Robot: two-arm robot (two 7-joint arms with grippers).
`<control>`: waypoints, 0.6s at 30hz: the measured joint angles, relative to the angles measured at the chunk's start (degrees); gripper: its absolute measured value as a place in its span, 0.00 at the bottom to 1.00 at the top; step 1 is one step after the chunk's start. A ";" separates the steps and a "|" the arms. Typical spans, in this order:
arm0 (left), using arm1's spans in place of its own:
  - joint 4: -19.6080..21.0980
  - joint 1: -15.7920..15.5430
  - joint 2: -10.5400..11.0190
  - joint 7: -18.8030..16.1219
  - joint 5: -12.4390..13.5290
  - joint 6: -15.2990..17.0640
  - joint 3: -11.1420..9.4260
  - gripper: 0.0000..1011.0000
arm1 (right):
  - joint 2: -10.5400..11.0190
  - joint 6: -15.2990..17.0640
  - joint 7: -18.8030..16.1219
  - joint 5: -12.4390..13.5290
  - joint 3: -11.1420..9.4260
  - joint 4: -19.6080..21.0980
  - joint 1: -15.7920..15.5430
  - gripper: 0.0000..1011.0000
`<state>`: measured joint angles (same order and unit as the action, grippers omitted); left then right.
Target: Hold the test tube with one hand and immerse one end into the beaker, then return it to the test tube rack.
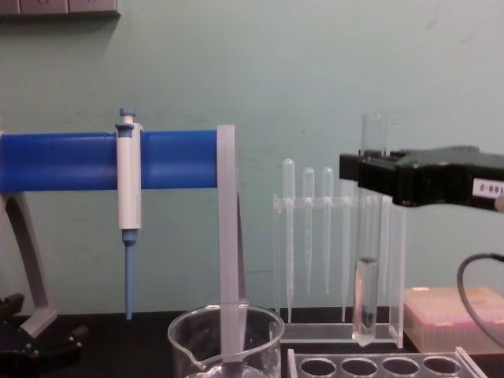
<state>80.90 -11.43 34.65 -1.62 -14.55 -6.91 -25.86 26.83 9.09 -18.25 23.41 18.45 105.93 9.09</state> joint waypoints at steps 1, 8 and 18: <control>0.00 0.00 0.00 0.00 0.00 0.00 0.00 0.99 | -0.16 -0.12 -0.13 0.06 0.05 -0.30 -0.03 0.22; 0.00 0.00 0.00 0.00 0.00 0.00 0.00 0.99 | -0.81 -0.36 -0.40 0.33 0.36 -1.22 -0.66 0.22; 0.00 0.00 0.00 0.00 0.00 0.00 0.00 0.99 | -0.51 0.25 0.14 -0.48 0.37 0.31 -2.37 0.22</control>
<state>80.90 -11.43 34.65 -1.62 -14.55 -6.91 -25.86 26.32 9.34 -18.12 22.92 18.82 106.24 6.71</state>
